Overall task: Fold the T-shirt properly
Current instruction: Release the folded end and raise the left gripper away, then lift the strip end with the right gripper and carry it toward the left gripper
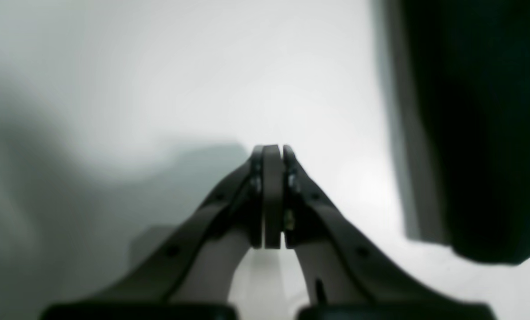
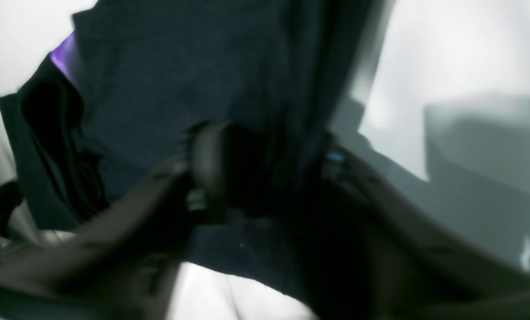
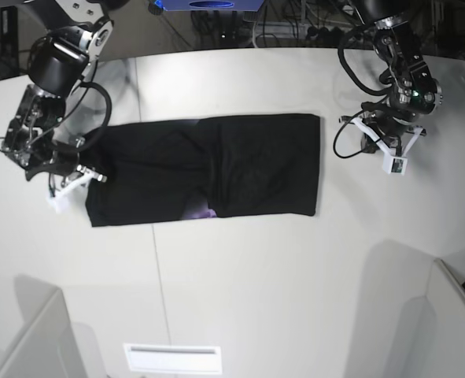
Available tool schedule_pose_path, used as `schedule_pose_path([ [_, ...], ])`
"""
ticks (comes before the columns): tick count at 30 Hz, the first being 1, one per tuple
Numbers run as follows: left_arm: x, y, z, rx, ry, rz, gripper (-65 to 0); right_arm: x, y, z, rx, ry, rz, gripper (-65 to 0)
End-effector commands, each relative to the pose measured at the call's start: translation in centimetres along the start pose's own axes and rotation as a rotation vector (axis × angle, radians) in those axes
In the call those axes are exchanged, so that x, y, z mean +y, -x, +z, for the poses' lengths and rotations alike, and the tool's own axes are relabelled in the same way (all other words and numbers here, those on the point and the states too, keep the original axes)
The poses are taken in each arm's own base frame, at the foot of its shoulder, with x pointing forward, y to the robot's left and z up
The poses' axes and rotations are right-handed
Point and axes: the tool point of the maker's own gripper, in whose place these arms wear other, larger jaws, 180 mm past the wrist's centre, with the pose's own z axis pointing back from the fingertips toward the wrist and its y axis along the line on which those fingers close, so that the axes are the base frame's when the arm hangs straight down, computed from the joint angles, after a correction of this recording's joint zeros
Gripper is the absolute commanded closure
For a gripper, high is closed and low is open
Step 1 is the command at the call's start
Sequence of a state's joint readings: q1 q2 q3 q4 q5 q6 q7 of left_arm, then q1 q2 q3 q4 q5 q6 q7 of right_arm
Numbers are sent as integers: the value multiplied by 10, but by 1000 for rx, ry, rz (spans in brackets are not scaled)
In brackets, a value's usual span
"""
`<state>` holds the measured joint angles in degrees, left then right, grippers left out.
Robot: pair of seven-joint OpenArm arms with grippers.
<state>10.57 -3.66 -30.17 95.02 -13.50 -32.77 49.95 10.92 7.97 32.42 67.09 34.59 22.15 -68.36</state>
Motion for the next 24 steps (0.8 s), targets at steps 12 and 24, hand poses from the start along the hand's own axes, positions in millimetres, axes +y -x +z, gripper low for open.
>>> schedule_pose_path([
  [12, -31, -17, -13, -26, 56, -31, 0, 9, -24, 15, -38, 44, 72, 0],
  [24, -66, -17, -22, -10, 117, -59, 0, 64, -26, 29, -80, 67, 370, 0],
])
